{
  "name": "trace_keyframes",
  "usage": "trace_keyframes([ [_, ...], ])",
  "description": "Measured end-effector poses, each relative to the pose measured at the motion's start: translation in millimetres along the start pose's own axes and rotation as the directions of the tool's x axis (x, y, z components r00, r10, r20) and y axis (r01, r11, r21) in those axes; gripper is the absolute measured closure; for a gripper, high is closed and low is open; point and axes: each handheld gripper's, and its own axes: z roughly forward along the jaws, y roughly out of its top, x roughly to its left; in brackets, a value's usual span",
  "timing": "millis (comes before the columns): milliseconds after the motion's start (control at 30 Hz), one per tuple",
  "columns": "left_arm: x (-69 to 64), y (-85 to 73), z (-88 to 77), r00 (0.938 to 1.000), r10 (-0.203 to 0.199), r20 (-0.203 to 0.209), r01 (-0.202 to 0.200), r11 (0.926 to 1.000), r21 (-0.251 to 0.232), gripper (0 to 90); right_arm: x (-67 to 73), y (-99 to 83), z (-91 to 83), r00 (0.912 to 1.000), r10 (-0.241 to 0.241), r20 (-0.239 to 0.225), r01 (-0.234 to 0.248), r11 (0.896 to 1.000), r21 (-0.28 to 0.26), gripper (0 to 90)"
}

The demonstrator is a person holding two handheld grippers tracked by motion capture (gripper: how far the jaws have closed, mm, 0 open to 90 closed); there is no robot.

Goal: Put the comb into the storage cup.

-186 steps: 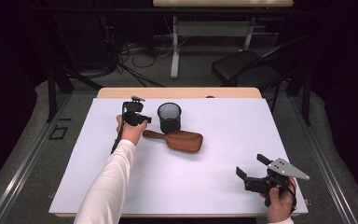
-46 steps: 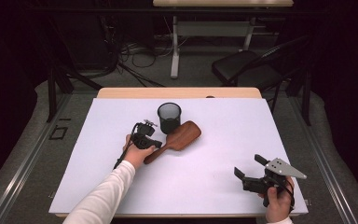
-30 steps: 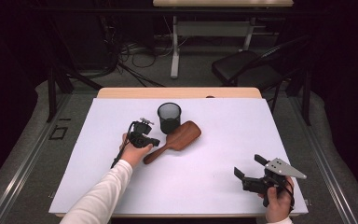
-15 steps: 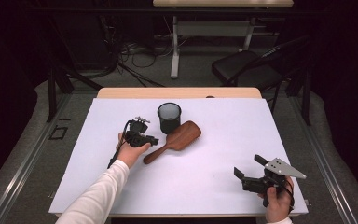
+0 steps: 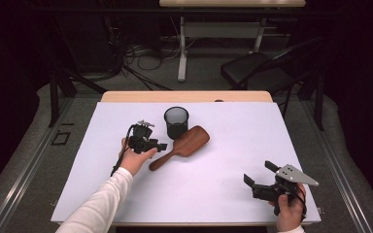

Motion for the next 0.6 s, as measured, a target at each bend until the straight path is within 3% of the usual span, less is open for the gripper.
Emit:
trace_keyframes([
  [200,-1.6,0.3,-5.3,0.9998,-0.006,0.019,0.006,0.9998,-0.017,45.8,0.0,-0.2,0.4,1.0,-0.001,0.002,0.001,1.0,-0.002,4.1],
  [233,-3.3,0.3,-6.5,0.9997,0.022,0.006,-0.022,0.9996,-0.018,43.7,0.0,-0.2,0.5,1.0,0.0,0.002,0.0,1.0,-0.001,4.1],
  [367,-8.2,0.2,-8.6,0.9982,0.06,-0.001,-0.06,0.9978,-0.03,41.6,0.3,-0.2,0.5,1.0,-0.001,0.002,0.001,1.0,-0.001,4.1],
  [567,-12.1,0.8,-9.3,0.9973,0.074,0.003,-0.073,0.9969,-0.028,33.0,0.7,-0.2,0.7,1.0,-0.001,0.0,0.001,1.0,-0.002,4.1],
  [600,-12.0,1.0,-8.4,0.9977,0.065,0.019,-0.065,0.9978,-0.018,31.0,1.1,-0.2,0.6,1.0,0.004,-0.001,-0.004,1.0,0.001,4.1],
])
